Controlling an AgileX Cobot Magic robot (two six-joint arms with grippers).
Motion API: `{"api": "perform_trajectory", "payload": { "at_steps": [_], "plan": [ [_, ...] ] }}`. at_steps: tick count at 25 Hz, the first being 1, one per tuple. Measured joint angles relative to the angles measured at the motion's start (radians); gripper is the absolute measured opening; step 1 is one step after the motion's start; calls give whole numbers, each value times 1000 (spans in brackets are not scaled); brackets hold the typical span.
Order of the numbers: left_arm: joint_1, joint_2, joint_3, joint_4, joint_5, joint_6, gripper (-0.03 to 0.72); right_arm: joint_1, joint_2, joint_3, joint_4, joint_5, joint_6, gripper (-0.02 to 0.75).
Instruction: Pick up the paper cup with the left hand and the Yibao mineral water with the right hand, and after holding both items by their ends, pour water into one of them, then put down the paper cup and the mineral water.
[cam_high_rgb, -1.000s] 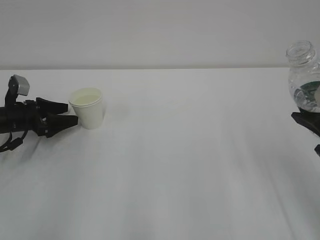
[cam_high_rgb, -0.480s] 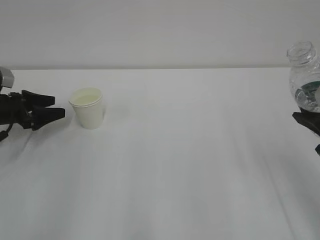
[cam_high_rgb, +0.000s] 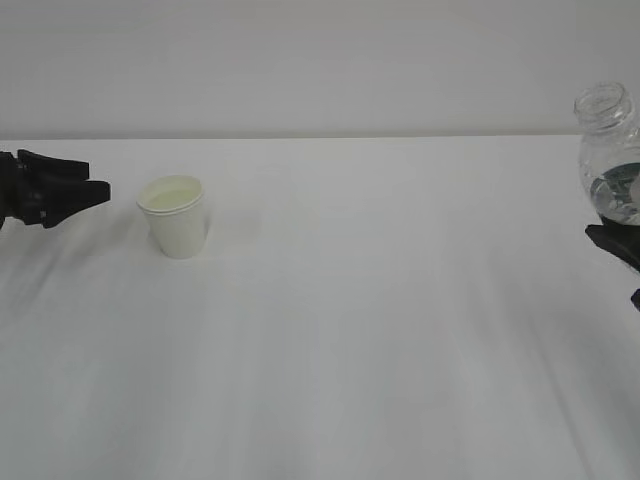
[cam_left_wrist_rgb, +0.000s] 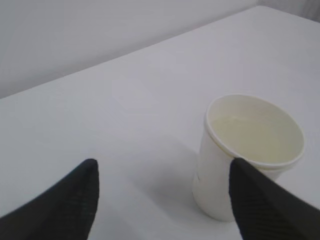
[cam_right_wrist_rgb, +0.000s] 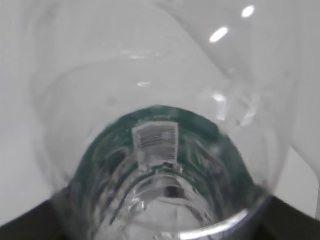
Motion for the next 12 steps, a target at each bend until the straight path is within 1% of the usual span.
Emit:
{"api": "perform_trajectory", "payload": {
  "at_steps": [7,12],
  "plan": [
    [0,-2,0,-75,0,-119,568,0,0,0,0,-8,0,455],
    [-22,-2,0,-124,0,-149,553,0,0,0,0,-10,0,455]
  ]
}}
